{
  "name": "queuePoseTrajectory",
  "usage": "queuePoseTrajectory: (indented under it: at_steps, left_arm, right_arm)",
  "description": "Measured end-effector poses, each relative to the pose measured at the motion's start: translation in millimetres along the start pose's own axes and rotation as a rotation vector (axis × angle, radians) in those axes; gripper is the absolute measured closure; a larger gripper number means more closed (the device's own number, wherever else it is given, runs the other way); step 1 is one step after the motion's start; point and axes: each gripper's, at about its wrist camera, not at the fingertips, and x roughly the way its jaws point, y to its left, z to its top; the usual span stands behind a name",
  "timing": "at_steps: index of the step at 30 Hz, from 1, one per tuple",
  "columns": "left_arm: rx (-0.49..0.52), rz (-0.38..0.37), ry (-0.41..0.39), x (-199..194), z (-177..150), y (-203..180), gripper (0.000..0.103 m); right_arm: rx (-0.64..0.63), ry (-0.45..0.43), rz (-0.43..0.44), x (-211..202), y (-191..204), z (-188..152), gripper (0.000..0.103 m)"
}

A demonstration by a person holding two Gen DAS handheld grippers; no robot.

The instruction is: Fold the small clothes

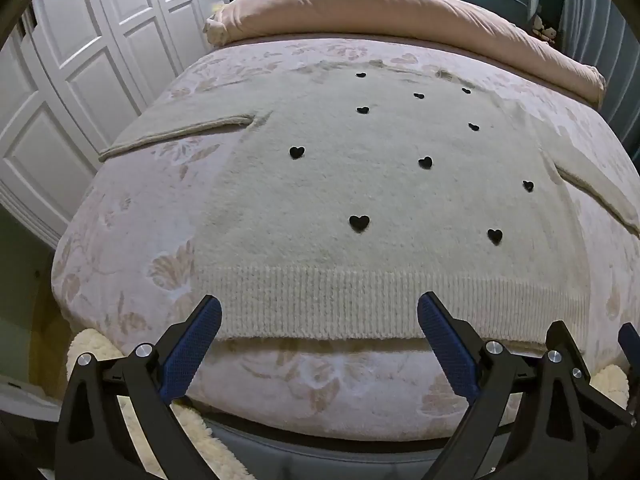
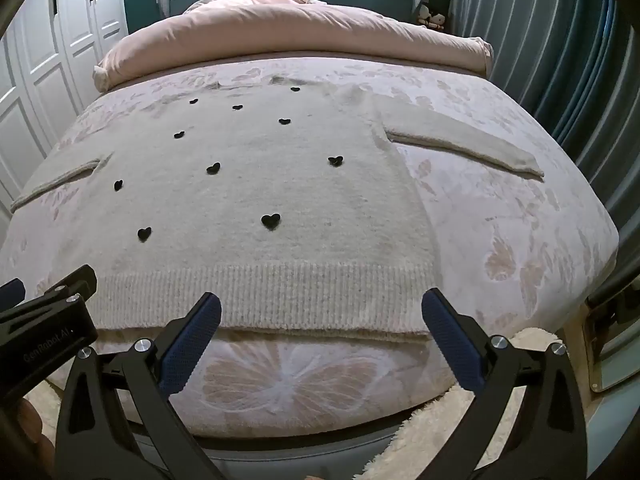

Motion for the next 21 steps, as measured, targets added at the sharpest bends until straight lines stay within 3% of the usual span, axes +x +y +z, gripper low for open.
queuePoseTrajectory:
  at_steps: [21]
  left_arm:
    - [-0.006, 0.017, -0.006, 0.6, -2.4, 1.4, 0.007]
  right_arm:
    - [0.003, 0.017, -0.003, 2.9, 1.6, -1.4, 0.005]
